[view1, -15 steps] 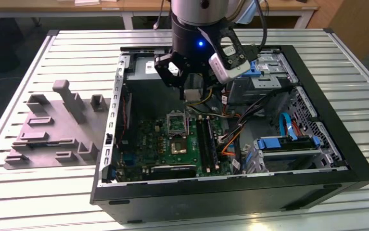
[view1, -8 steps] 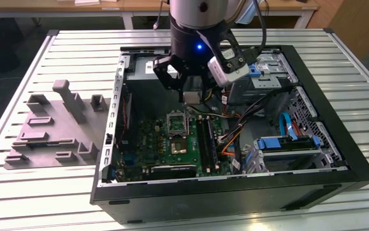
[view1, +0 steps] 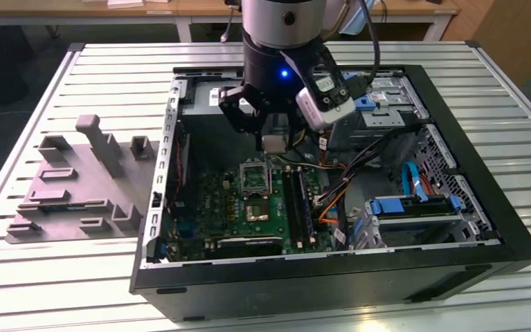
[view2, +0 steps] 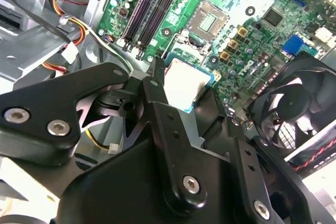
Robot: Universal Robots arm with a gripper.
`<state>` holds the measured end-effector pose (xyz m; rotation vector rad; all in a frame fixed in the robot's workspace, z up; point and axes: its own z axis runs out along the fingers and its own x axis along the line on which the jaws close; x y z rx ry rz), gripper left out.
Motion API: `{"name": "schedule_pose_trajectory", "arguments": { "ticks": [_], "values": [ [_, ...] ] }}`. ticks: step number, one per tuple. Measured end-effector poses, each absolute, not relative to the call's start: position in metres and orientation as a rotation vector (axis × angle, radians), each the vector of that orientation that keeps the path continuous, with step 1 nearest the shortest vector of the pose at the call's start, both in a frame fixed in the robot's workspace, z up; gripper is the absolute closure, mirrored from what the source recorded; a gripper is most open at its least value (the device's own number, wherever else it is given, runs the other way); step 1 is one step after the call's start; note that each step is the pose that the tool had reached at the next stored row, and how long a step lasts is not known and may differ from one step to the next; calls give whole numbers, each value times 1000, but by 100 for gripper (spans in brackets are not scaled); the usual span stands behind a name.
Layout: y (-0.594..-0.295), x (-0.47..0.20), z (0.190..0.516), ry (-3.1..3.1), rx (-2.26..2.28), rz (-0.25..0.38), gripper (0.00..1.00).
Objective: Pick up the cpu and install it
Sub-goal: 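Place the cpu into insertion slot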
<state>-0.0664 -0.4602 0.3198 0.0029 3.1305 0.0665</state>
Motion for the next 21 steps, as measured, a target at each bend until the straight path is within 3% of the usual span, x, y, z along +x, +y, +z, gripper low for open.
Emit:
{"name": "schedule_pose_trajectory", "arguments": {
  "ticks": [21],
  "values": [
    [-460, -66, 288, 3135, 3, 66, 53]
  ]
}}
